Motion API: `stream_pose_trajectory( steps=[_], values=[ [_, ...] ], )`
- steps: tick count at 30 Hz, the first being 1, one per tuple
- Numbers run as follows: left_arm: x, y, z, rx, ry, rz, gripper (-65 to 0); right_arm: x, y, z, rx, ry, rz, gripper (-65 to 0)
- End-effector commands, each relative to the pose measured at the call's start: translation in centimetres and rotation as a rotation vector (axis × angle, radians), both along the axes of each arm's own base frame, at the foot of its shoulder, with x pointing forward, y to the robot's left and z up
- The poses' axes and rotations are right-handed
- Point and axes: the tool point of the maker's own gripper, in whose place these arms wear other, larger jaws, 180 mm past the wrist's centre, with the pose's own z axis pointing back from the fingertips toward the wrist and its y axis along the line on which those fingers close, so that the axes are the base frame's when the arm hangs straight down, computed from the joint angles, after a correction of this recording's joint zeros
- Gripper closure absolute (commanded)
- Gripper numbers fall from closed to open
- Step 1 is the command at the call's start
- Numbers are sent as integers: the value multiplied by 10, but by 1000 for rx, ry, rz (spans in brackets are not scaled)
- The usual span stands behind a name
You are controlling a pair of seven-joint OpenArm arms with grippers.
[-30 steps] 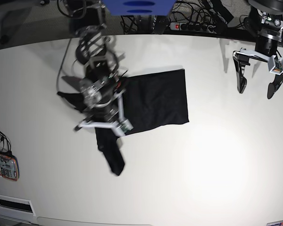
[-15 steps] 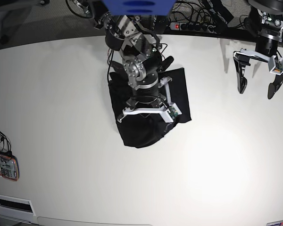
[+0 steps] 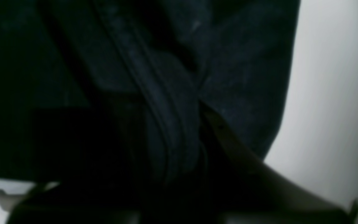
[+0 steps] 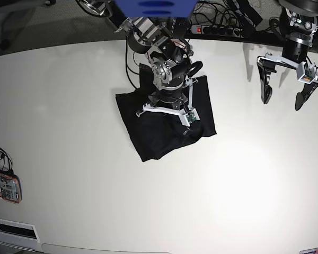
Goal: Fold the T-shirt properly
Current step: 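Press and drag the folded bundle with the right gripper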
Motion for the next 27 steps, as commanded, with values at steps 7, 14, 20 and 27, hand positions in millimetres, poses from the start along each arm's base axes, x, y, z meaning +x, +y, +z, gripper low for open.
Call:
stream_pose_trajectory(
  steps=[7,14,20,27],
  values=[
    [1,1,13,-3,-45,-6,-581,5,23,27,76,-80,22,0],
    [1,1,12,-2,-42,-6,-581,15,26,67,156,-173,7,0],
    [3,1,13,-2,-45,-6,-581,15,26,68,160,-175,8,0],
    [3,0,13,-2,-46,-7,-581,45,31,82,132,-236,23,0]
  ],
)
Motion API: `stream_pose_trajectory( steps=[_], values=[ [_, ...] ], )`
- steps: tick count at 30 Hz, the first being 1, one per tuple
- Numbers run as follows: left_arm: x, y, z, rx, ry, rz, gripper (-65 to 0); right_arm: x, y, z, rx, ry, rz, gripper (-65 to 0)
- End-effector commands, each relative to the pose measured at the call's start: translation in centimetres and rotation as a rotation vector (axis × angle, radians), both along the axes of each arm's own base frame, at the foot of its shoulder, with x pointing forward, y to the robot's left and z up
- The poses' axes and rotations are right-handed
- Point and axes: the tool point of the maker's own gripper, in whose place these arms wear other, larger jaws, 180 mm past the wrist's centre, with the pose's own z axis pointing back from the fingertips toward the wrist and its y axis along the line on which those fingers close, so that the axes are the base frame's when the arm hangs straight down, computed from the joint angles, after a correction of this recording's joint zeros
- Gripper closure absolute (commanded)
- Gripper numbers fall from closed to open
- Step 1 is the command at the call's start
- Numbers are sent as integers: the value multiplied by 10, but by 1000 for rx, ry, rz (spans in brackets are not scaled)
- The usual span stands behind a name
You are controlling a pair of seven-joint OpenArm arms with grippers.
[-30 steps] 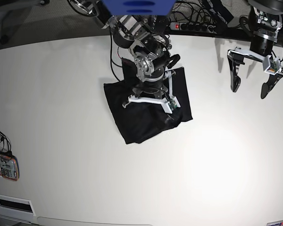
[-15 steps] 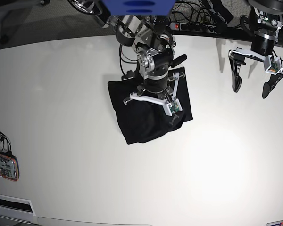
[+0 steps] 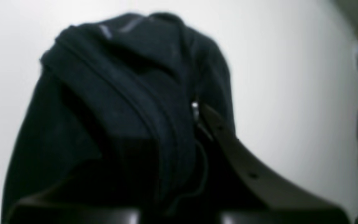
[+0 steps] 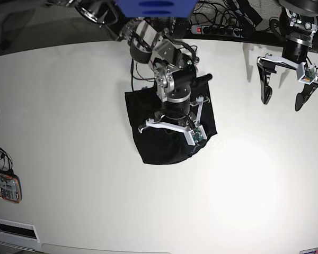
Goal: Fold the T-shirt properly
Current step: 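Press and drag the folded bundle with the right gripper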
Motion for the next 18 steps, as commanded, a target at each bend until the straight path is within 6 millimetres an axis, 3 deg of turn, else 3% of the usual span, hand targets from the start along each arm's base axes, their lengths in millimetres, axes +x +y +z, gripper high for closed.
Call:
stream_pose_trajectory(
  steps=[1,4,9,18],
  values=[
    [1,0,12,-3,-43,-6,-581,10,12,18,25,-58,19,0],
    [1,0,12,-3,-41,-6,-581,17,10,19,37,-79,-27,0],
    [1,0,12,-3,-43,-6,-581,3,25,13,67,-83,-39,0],
    [2,-5,12,-10,-43,-23,-581,18,14,22,125,-111,-130,0]
  ],
)
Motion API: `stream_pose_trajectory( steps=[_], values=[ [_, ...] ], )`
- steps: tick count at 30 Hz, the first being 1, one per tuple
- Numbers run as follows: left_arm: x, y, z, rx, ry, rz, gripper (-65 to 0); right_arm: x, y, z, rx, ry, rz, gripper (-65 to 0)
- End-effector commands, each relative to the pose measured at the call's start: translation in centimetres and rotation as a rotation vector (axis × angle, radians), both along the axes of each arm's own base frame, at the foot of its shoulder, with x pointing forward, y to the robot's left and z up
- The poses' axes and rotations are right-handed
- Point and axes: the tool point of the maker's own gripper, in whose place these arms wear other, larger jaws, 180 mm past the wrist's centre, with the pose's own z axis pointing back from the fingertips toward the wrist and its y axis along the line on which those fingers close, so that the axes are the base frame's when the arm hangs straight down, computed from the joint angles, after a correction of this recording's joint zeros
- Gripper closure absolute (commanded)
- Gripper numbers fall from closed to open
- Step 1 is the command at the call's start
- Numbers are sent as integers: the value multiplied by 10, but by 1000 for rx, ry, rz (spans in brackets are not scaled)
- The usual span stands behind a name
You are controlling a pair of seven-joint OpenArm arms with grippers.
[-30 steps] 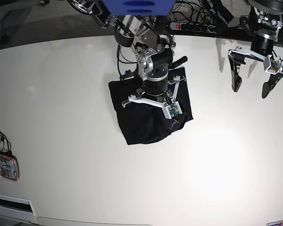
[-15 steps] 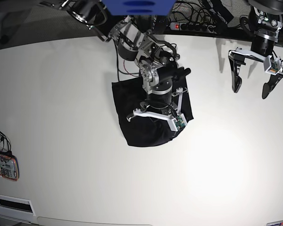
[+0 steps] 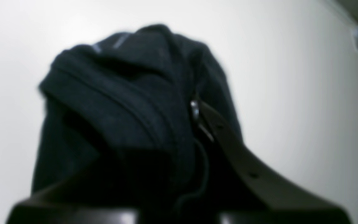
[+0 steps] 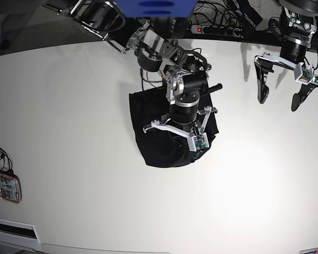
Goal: Fold the T-shirt properly
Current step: 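Press and drag the folded bundle with the right gripper, then lift the shirt bundle with both grippers and fold it over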
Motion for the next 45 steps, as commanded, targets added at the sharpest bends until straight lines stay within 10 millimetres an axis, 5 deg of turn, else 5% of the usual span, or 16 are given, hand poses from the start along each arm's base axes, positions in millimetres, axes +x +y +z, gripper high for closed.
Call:
stream_pose_trajectory(
  steps=[1,17,28,35,40,45],
  values=[
    [1,1,13,-3,-46,-4,-581,8,5,19,31,-60,-3,0],
    [1,1,14,-2,-48,-3,-581,14,4,23,26,-70,-5,0],
    [1,1,12,-4,-43,-4,-581,-54,60,-35,157,246,166,0],
    [1,1,12,-4,-43,-4,-581,-75,76,-63,191,416,248,-270],
    [0,2,12,-3,-41,-1,-581,-77,93,-53,182,424,414,-424],
    [1,2,11,20,-38,-6,-581,-71,105,-20,261,330,449,-466]
  ],
)
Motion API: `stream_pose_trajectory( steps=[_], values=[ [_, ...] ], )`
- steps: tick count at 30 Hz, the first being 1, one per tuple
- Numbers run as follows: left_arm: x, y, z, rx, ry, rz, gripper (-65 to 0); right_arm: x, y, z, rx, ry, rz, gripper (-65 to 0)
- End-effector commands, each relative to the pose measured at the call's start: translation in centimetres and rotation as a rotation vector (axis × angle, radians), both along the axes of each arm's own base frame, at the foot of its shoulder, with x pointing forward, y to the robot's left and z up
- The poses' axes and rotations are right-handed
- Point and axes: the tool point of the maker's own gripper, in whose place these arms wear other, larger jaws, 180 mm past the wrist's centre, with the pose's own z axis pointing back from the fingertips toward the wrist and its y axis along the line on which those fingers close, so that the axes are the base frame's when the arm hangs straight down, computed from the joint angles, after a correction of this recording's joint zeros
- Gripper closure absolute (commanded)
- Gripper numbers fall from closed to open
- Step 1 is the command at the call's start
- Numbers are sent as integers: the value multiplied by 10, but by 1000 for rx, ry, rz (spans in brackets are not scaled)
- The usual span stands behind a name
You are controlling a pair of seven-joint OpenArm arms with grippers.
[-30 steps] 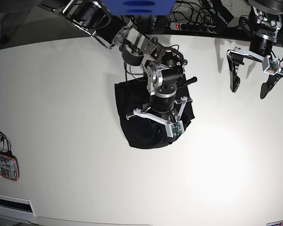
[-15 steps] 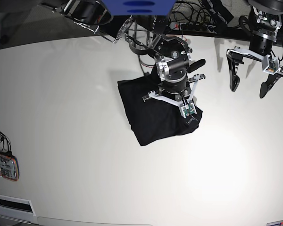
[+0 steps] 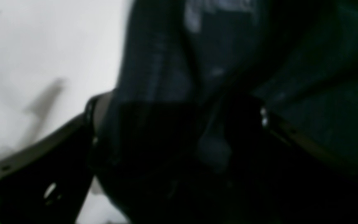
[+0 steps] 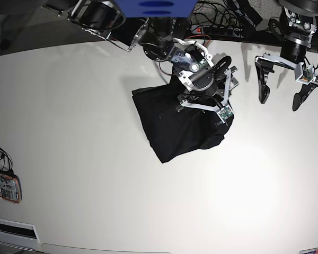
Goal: Fold the T-shirt properly
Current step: 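Lift the shirt bundle with both grippers and fold it over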
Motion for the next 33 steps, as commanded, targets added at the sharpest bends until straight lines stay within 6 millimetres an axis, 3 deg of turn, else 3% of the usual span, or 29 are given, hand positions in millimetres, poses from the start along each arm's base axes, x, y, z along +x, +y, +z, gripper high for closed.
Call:
stream_pose_trajectory(
  steps=[1,3,9,15,17,20,26,30,33],
  values=[
    [1,1,10,27,-35,-13,-581,17,17,41,106,-106,-1,-466],
    [0,0,4,86,-9,-27,-581,21,16,62,162,-164,-1,-466],
    [3,8,-21,168,50,-24,-581,27,-1,96,242,-278,-3,-466],
    [12,9,-23,157,35,-13,-581,38,-22,97,239,-361,-13,-466],
    [17,-6,-13,130,-2,-17,-581,43,-29,95,227,-375,-21,-466],
    [21,-48,-1,61,-51,-73,-580,64,-48,97,219,-385,-97,-466],
    [13,-111,-15,-56,-14,-190,-580,91,-73,103,199,-413,-129,-466],
    [9,-130,-35,-62,84,-205,-580,117,-104,93,161,-399,-201,-466],
    [6,-136,-47,-68,130,-212,-580,130,-110,79,153,-354,-251,-466]
  ],
)
